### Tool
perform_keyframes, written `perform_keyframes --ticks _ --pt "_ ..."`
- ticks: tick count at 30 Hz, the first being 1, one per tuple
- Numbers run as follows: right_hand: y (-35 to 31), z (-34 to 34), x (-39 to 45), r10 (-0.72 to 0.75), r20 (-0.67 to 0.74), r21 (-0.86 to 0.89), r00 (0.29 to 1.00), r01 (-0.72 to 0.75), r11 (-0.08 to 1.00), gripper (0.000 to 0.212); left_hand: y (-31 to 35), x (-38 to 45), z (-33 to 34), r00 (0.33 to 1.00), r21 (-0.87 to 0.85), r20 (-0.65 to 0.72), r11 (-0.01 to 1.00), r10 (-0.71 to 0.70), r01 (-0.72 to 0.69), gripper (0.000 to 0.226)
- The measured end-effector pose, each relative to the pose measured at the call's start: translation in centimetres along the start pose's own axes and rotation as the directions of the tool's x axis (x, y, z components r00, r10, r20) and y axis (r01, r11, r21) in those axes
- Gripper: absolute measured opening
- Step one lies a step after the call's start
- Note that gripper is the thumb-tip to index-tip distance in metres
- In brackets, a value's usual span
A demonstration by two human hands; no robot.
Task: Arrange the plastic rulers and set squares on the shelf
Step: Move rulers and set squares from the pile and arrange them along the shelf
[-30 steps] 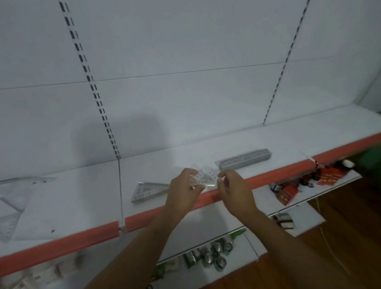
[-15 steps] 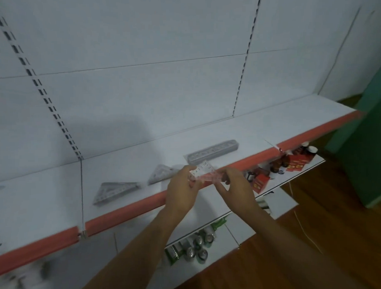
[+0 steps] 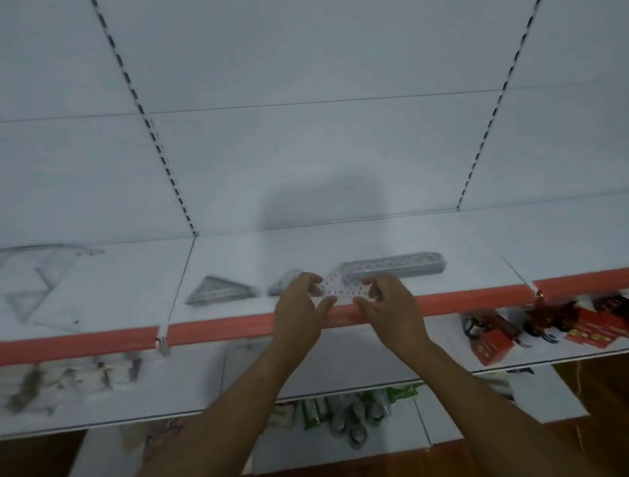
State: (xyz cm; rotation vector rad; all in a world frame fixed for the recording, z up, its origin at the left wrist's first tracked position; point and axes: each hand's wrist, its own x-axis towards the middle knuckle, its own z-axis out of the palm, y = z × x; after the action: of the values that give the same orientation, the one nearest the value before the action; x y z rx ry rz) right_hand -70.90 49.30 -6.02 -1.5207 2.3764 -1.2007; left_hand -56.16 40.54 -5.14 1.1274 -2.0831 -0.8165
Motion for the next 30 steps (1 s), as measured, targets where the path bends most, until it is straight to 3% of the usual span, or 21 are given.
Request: perform_keyframes --ticks 5,10,20,27,30 --pt "-1.2 2.0 1.6 -0.178 0.003 0.029 0.984 0.178 0.984 0.030 -1.5 -0.2 -2.1 0.995 0.075 -0.084 0.995 -0.061 0.068 0.032" --pt "-3.0 4.5 3.1 -0.229 0.029 -0.056 0.973 0.230 0.972 0.030 -3.3 0.6 -4.6 0.990 0.136 -0.122 0.987 -0.068 0.085 0.035" --pt "-3.9 7.2 4.8 -0.248 0.048 -0.362 0.968 0.248 0.899 0.028 -6.0 3.8 -5.8 0.999 0.455 0.036 0.889 0.034 -0.047 0.036" --pt "-3.8 7.4 5.1 -0.204 0.054 -0.496 0.978 0.203 0.844 0.023 -6.6 5.3 -5.4 0.991 0.530 0.118 0.840 0.066 -0.119 0.033" --pt "-4.4 6.7 5.5 -0.159 0.132 -0.501 0.978 0.204 0.841 0.027 -6.7 5.6 -5.2 0.989 0.490 0.138 0.865 0.047 -0.109 0.028"
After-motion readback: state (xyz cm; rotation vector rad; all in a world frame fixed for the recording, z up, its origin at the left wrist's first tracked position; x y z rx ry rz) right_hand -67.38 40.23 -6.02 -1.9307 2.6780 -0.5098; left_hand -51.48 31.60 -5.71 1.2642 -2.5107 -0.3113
